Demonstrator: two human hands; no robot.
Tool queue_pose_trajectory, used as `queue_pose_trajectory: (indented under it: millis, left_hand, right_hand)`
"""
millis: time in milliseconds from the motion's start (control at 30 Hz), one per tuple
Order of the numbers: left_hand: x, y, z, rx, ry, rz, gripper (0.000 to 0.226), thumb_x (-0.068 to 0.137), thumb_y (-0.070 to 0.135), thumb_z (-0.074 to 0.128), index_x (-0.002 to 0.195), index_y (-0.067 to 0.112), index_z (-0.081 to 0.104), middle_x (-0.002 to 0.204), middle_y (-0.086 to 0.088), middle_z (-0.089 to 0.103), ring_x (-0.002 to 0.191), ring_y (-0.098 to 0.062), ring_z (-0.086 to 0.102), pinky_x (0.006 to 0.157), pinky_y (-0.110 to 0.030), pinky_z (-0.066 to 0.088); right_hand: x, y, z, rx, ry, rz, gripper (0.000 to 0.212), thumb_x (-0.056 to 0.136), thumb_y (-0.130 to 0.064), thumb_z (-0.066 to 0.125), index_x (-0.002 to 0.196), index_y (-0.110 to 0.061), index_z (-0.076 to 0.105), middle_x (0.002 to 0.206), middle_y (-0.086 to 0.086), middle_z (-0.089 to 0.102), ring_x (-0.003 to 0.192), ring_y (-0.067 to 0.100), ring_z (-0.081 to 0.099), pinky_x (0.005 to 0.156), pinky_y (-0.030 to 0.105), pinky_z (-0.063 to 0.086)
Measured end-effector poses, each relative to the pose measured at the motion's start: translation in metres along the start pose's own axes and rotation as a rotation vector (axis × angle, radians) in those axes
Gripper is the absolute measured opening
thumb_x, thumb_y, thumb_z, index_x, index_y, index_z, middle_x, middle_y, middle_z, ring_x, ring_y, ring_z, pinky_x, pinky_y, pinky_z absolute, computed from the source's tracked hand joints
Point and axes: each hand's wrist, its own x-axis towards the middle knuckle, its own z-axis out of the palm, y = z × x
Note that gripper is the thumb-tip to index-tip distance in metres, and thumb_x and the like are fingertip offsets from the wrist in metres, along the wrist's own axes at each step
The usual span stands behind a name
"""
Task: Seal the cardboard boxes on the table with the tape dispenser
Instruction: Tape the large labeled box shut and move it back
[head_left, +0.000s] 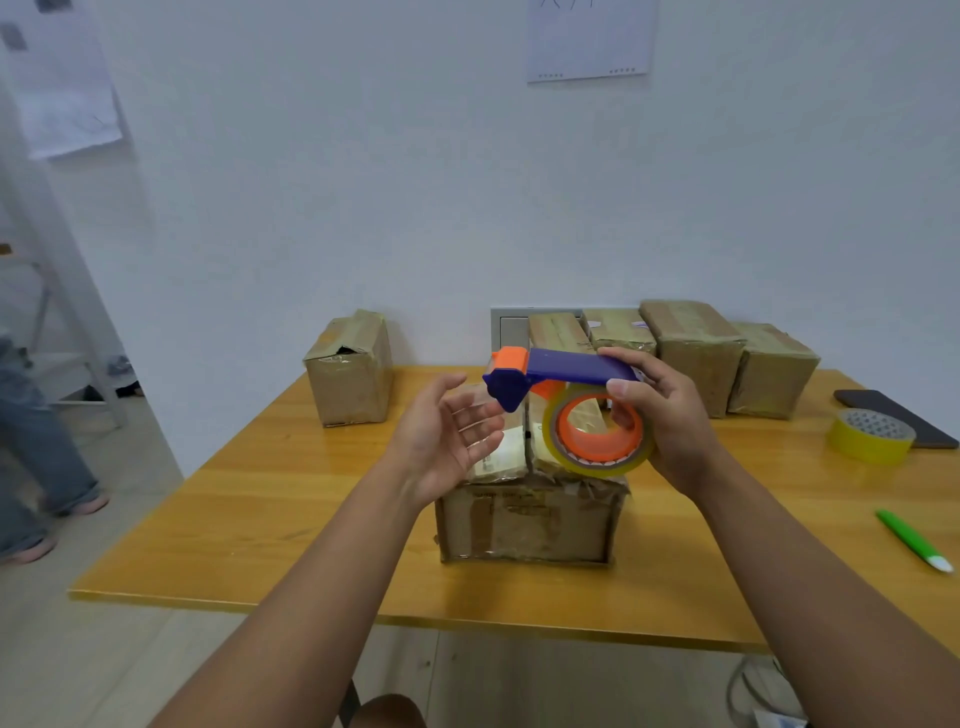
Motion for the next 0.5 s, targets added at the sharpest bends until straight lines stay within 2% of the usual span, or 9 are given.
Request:
queue_pose_trajectory:
  millis: [100,200,267,367,500]
  left_hand:
    - [0.004,-0.001,-0.002,0.049,0.016,0.018,0.028,0.093,0.026,0.063,0.11,0.004,0.063,0.086,-0.011,0.068,0.071,-0.017,0.065,0.06,-0.025,0.056]
    - [0.005,0.0,-0.007,0.072,-0.053,0.017,0.019,0.094,0.005,0.058,0.111,-0.001,0.062,0.083,-0.011,0.066,0.068,-0.014,0.063,0.06,-0.022,0.057]
    - [0.006,0.001,-0.01,0.154,-0.048,0.042,0.015,0.094,0.0,0.055,0.106,-0.001,0.064,0.083,-0.012,0.067,0.068,-0.014,0.062,0.061,-0.022,0.057]
    - [0.008,-0.002,-0.013,0.424,0.046,0.134,0.012,0.095,0.001,0.057,0.099,0.002,0.069,0.078,-0.01,0.067,0.065,-0.013,0.06,0.063,-0.023,0.055]
    - [0.009,-0.007,-0.015,0.576,0.113,0.216,0.011,0.094,0.004,0.061,0.094,0.005,0.072,0.069,-0.006,0.064,0.061,-0.011,0.057,0.062,-0.022,0.054]
  right_hand:
    - [0.003,0.0,0.0,-0.027,-0.015,-0.004,0.068,0.064,-0.047,0.073,0.126,-0.022,0.061,0.114,0.002,0.066,0.098,0.019,0.068,0.068,0.025,0.055]
    - [0.006,0.0,-0.001,-0.057,-0.026,-0.012,0.066,0.063,-0.048,0.073,0.124,-0.026,0.062,0.114,-0.001,0.065,0.099,0.018,0.068,0.068,0.024,0.055]
    - [0.008,0.0,-0.003,-0.117,-0.045,-0.022,0.064,0.064,-0.05,0.073,0.124,-0.03,0.063,0.114,-0.008,0.065,0.104,0.018,0.065,0.07,0.026,0.056]
    - [0.009,-0.002,-0.005,-0.245,-0.098,-0.053,0.062,0.065,-0.056,0.072,0.123,-0.037,0.062,0.113,-0.022,0.062,0.106,0.007,0.061,0.072,0.023,0.055]
    - [0.011,-0.003,-0.006,-0.339,-0.142,-0.067,0.065,0.064,-0.061,0.07,0.125,-0.04,0.06,0.117,-0.023,0.059,0.103,-0.002,0.058,0.071,0.017,0.053]
